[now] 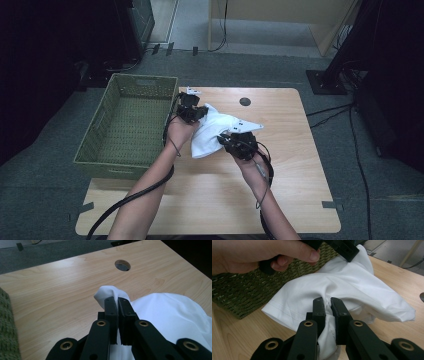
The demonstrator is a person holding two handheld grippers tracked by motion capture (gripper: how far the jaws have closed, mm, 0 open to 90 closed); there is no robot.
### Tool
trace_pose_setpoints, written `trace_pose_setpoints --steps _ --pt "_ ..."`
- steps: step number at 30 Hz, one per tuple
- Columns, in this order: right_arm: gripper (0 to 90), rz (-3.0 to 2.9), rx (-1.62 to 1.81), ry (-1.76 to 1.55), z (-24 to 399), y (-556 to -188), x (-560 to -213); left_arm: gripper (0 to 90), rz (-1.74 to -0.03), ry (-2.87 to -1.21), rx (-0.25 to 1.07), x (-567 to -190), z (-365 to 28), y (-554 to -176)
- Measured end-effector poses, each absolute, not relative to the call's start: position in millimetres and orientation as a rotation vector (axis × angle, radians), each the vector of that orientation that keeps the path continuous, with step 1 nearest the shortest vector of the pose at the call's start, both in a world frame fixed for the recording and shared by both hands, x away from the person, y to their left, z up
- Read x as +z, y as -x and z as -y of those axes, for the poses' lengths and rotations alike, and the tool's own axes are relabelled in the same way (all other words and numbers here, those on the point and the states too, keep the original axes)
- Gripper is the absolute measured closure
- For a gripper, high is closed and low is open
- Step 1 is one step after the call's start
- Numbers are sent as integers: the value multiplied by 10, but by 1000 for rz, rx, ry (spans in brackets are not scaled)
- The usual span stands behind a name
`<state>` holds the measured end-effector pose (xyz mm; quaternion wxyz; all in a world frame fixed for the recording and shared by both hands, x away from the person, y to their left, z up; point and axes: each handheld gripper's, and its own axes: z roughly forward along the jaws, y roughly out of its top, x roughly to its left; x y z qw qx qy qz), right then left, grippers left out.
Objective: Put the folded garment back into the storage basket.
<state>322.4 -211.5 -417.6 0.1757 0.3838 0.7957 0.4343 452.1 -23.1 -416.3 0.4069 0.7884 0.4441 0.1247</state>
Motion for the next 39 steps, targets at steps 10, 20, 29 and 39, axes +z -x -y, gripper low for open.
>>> trace_pose_setpoints --steps 10,20,29,39 --pt "839 -2246 1261 -1072 2082 -3261 -4046 877 -1122 -1981 343 -3972 116 -4554" --pt "839 -2263 1267 -1034 1966 -3300 -3956 876 -1130 -1968 360 -3848 -26 -4560" --pt "838 -2281 1278 -992 1826 -3342 -3881 876 -1158 -1947 375 -3771 -189 -4563" --pt "838 -2292 1299 -960 1677 -3374 -3793 876 -1168 -1936 402 -3645 -351 -4568"
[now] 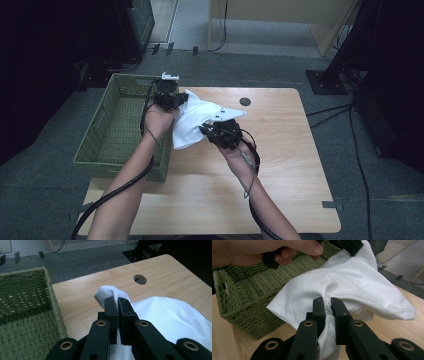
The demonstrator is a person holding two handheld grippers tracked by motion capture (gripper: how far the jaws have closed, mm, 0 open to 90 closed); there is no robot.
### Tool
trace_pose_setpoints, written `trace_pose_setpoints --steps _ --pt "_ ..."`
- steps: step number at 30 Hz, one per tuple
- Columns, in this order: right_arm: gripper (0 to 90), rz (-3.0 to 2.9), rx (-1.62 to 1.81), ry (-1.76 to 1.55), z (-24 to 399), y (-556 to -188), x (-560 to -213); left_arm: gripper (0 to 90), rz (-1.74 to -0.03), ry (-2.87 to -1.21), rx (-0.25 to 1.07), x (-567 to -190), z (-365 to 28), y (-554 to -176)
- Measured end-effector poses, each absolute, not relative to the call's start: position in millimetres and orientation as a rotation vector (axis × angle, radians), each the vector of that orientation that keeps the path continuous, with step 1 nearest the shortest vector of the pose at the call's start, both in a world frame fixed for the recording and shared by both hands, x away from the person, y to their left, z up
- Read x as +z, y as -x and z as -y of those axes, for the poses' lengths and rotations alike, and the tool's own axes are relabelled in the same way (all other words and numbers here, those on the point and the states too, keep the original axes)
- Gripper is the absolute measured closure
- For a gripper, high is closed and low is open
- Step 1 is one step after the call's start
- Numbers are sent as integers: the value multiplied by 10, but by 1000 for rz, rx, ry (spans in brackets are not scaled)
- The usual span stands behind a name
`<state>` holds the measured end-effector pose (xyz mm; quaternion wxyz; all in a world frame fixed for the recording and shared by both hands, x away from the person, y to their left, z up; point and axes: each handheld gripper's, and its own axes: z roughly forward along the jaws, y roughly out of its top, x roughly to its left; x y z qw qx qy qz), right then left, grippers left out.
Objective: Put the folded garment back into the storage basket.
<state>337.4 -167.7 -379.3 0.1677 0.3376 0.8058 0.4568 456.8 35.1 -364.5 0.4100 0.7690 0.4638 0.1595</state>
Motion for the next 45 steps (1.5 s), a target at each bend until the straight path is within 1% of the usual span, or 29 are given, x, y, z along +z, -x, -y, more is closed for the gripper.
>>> trace_pose_setpoints --steps 20,30,45 --pt "839 -2304 1327 -913 1388 -3461 -3643 876 -1204 -1907 439 -3459 -666 -4587" --pt "838 -2315 1340 -900 1218 -3541 -3625 876 -1243 -1897 442 -3442 -799 -4652" --pt "838 -2328 1369 -844 953 -3648 -3617 876 -1251 -1904 506 -3370 -1020 -4696"
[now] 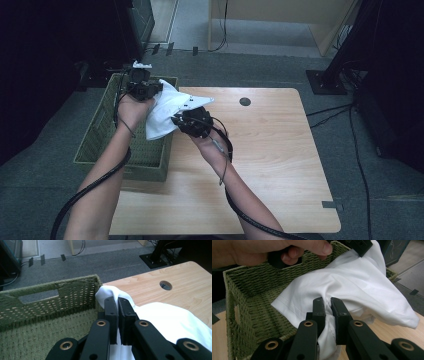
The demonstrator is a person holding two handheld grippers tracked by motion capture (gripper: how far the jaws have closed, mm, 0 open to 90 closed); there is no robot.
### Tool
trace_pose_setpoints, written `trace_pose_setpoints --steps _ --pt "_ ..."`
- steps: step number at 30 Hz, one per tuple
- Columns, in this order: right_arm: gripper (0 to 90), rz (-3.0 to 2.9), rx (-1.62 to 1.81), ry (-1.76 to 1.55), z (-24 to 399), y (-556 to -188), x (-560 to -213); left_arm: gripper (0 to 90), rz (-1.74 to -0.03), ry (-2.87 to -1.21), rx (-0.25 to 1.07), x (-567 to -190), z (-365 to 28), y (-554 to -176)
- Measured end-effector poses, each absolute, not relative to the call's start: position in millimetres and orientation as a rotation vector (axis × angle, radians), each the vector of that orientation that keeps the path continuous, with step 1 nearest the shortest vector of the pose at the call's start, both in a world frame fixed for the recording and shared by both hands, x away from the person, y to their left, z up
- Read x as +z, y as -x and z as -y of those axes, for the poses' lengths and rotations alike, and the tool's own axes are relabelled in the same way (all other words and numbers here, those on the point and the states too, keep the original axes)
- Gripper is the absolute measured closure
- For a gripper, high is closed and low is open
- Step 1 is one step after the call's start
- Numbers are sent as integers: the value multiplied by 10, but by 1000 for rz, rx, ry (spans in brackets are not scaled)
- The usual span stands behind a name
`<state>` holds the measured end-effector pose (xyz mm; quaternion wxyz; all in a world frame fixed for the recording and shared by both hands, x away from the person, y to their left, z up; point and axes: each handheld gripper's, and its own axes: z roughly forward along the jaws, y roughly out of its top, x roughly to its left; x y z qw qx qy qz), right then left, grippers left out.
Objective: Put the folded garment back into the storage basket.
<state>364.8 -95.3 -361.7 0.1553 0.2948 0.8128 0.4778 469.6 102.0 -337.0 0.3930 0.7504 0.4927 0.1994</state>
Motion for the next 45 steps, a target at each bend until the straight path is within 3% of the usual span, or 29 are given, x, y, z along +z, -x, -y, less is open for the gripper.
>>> trace_pose_setpoints --steps 45 --pt "837 -2408 1391 -792 283 -3841 -3915 875 -1387 -1834 561 -3709 -1794 -4734"
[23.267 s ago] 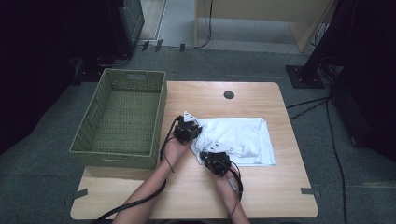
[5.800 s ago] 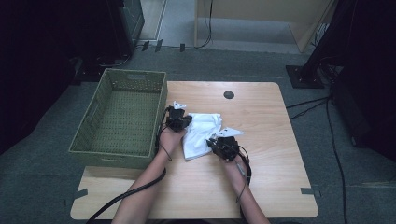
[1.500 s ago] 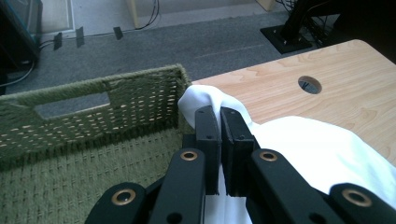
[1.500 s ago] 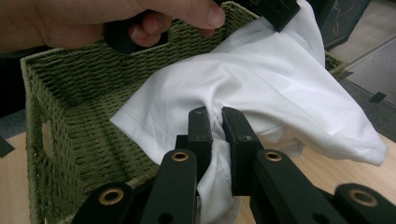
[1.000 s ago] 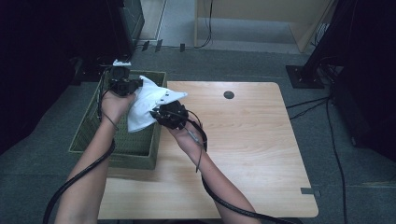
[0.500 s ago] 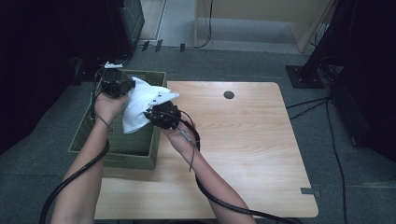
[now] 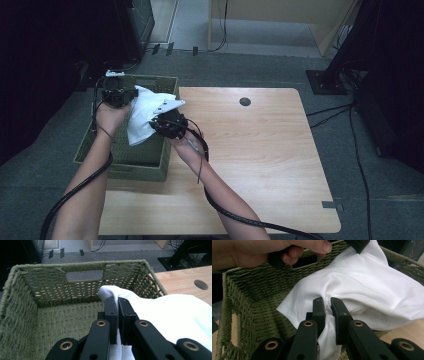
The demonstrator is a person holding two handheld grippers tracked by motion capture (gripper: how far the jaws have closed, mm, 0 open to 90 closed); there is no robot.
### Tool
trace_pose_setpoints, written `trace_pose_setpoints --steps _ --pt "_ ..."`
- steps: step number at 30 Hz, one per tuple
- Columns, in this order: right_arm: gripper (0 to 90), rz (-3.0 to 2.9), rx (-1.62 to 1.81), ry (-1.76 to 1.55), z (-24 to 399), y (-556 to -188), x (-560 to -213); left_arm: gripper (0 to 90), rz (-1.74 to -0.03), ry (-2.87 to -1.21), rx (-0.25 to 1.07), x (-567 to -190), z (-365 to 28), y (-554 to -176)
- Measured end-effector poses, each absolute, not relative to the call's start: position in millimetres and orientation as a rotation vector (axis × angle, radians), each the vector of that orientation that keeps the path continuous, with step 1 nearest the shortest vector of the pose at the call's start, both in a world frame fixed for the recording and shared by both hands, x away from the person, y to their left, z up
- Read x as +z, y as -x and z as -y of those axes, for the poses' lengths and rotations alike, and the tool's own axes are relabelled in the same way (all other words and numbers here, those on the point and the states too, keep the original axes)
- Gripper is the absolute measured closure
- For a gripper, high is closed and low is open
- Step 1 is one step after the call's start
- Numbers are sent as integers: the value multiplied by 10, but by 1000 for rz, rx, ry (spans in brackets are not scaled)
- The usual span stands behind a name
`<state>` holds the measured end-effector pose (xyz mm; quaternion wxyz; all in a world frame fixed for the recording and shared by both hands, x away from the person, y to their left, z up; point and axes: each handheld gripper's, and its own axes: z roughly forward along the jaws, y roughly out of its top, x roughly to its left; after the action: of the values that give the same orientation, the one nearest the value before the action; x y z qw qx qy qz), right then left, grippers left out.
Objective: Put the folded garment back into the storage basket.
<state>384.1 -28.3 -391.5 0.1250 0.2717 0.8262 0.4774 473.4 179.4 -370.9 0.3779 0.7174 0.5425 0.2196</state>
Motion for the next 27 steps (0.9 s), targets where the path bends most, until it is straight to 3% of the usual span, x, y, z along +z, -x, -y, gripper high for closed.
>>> trace_pose_setpoints --steps 14,27 --pt "838 -2454 1365 -779 100 -3890 -4090 875 -1435 -1851 558 -3892 -1941 -4784" --pt "837 -2419 1320 -778 139 -3881 -4108 874 -1395 -1852 546 -3930 -1815 -4888"
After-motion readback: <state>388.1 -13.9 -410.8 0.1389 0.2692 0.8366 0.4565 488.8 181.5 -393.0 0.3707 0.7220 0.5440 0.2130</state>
